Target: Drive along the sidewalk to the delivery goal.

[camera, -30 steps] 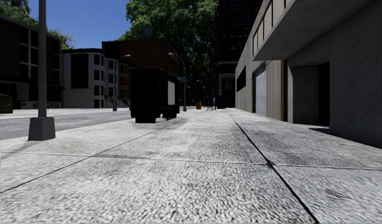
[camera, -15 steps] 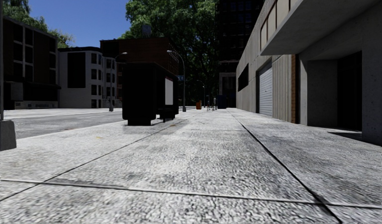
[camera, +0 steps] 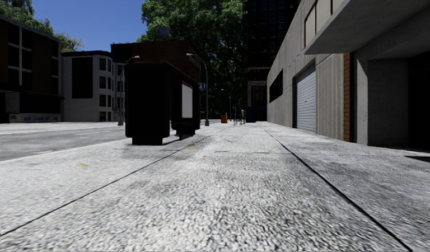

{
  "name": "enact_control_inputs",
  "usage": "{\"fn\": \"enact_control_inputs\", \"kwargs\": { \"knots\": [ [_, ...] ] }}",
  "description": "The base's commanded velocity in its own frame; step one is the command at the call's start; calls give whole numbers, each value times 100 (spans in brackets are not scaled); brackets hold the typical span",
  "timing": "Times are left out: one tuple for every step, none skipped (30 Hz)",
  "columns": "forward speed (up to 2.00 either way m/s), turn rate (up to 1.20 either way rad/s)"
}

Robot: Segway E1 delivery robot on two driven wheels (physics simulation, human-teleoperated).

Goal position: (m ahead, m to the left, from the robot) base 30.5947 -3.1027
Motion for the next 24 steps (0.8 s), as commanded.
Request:
{"fn": "enact_control_inputs", "kwargs": {
  "knots": [
    [200, 0],
    [200, 0],
    [200, 0],
    [200, 0],
    [200, 0],
    [200, 0],
    [200, 0],
    [200, 0],
    [200, 0],
    [200, 0],
    [200, 0],
    [200, 0],
    [200, 0],
    [200, 0],
    [200, 0],
    [200, 0],
    [200, 0],
    [200, 0],
    [200, 0],
    [200, 0],
    [200, 0],
    [200, 0],
    [200, 0],
    [200, 0]
  ]
}}
